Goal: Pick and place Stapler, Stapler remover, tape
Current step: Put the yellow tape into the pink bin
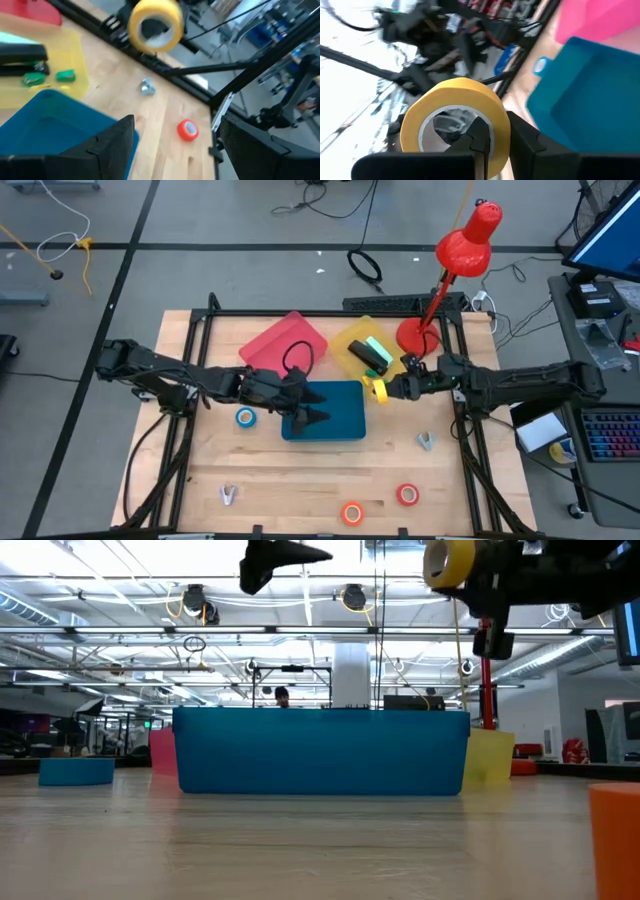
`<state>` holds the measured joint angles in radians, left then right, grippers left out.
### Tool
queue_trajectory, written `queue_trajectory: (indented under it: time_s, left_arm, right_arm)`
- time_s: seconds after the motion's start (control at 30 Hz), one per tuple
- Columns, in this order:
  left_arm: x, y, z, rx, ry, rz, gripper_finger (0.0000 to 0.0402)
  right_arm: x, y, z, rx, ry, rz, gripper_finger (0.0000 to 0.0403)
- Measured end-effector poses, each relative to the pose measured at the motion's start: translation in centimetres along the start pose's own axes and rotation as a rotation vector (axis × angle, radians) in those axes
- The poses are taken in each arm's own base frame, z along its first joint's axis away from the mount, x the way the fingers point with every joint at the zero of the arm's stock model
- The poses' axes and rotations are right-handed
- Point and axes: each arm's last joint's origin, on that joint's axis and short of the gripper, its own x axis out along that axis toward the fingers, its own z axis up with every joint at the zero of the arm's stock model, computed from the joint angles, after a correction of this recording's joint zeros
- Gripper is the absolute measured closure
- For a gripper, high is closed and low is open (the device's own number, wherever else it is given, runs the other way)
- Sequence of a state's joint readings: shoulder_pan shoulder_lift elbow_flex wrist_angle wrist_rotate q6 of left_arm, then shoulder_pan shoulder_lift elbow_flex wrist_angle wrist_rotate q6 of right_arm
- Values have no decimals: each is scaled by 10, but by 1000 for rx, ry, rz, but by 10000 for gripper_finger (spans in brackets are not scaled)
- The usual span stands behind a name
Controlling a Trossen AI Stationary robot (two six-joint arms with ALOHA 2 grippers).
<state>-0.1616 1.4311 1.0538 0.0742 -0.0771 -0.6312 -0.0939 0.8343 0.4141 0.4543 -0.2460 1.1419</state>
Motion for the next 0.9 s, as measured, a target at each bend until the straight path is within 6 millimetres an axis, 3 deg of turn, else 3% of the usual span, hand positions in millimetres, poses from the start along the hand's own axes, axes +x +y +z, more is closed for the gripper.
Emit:
queue_trajectory:
  time_s: [0.23,0.63,0.9]
  left_arm:
    - [0,-3,4,-9,-42,-32,110]
    - [0,-5,7,-30,-72,-55,110]
    - [0,-6,8,-34,-78,-61,110]
  right_arm:
    - [22,-4,-7,-70,-85,-2,371]
    - [87,17,10,-262,-89,2,371]
    - [111,21,15,-331,-88,-5,371]
